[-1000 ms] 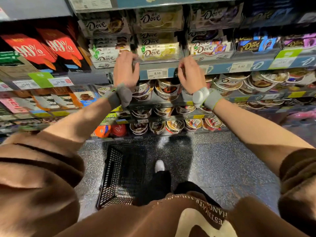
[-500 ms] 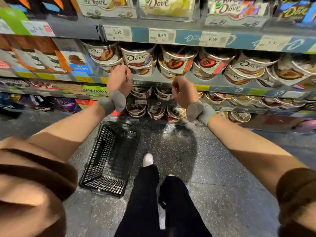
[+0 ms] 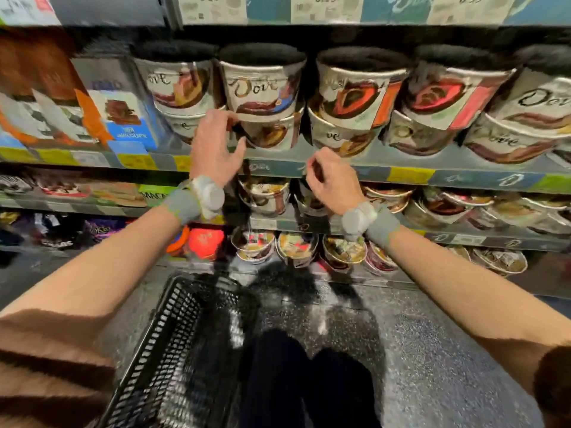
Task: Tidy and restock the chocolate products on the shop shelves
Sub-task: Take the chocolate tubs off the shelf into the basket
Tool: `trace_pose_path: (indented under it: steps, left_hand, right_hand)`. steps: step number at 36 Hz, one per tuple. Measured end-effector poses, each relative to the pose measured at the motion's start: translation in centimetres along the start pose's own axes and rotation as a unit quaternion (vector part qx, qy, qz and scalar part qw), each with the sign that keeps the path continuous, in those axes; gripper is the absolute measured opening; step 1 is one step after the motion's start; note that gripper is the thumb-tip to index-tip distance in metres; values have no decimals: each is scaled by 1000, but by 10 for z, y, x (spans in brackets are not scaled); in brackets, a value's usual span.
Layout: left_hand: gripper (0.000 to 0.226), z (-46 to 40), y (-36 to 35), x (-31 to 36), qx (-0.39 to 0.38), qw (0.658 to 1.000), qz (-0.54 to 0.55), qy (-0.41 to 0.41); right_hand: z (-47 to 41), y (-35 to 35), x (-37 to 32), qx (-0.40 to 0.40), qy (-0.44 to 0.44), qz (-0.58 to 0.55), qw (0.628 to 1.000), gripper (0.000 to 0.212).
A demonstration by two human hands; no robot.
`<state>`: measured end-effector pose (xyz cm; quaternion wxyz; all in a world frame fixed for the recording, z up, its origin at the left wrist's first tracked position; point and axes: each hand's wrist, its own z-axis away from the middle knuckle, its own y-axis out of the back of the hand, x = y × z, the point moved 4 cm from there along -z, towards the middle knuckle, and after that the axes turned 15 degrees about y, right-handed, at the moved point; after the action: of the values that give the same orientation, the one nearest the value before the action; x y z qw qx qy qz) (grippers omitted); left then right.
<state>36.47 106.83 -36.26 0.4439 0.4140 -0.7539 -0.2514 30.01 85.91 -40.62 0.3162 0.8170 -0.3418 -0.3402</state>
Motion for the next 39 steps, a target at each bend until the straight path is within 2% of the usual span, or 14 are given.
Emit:
trace_pose_path:
  steps: [16, 22, 31, 39]
  left_hand:
    - [37, 20, -27, 0, 186, 976, -4, -114]
    - [51, 20, -24, 6, 209, 973, -34, -91]
    - [90, 10, -14, 24, 216, 967, -105, -89]
    - [119, -6, -10, 35, 182, 967, -154, -86]
  right_hand:
    - [14, -31, 12, 131, 171, 39, 976, 12]
    - [24, -32, 17, 140, 174, 47, 973, 11]
    - [31, -7, 26, 135, 181, 77, 971, 10]
    - [32, 18, 41, 158, 171, 113, 966, 7]
